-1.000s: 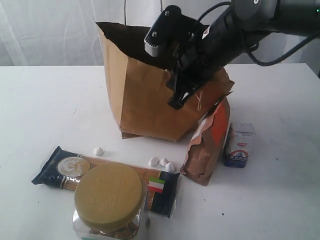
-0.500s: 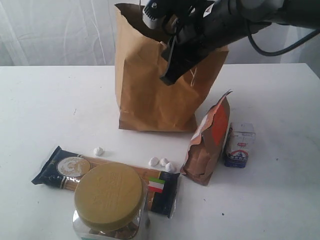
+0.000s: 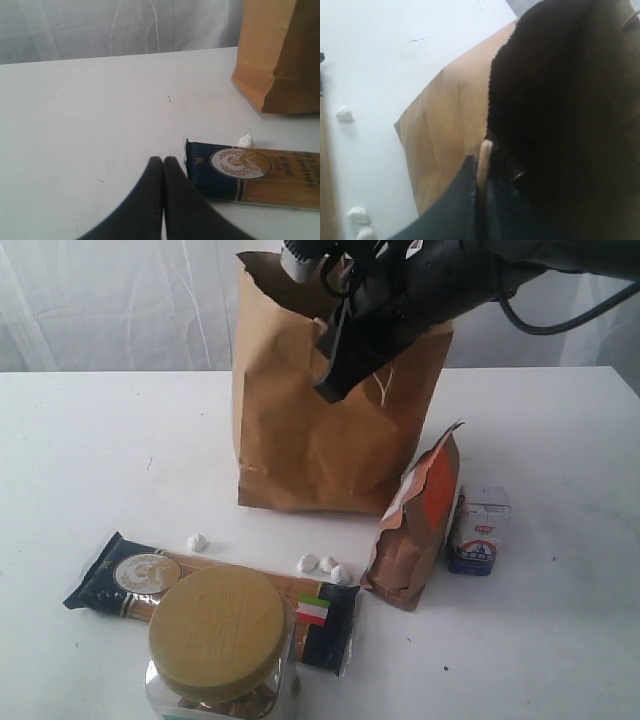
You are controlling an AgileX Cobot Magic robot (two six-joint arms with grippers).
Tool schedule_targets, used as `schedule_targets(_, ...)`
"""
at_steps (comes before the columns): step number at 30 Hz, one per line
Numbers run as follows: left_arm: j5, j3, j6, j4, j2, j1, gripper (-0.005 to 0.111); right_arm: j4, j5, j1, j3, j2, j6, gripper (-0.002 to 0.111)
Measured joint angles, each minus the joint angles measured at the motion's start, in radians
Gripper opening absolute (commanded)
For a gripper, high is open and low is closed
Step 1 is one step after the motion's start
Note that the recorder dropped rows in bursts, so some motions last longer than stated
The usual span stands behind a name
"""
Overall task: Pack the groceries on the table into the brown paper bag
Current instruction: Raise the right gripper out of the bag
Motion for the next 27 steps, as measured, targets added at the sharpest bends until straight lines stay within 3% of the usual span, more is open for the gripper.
schedule_targets(4, 0.000, 0.000, 0.000, 0.000, 0.000, 0.000, 0.000, 0.003, 0.060, 0.000, -0.001, 0.000, 0.000, 0.010)
schedule_targets(11, 0.000, 0.000, 0.000, 0.002, 0.000, 0.000, 0.000, 0.048, 0.077, 0.000, -0.001, -0.006, 0.000, 0.058)
schedule_targets(14, 0.000, 0.000, 0.000, 0.002, 0.000, 0.000, 0.000, 0.053, 0.077, 0.000, -0.001, -0.008, 0.000, 0.069)
schedule_targets(27, 0.000, 0.000, 0.000, 0.002, 0.000, 0.000, 0.000, 0.092, 0.028, 0.000, -0.001, -0.041, 0.000, 0.073)
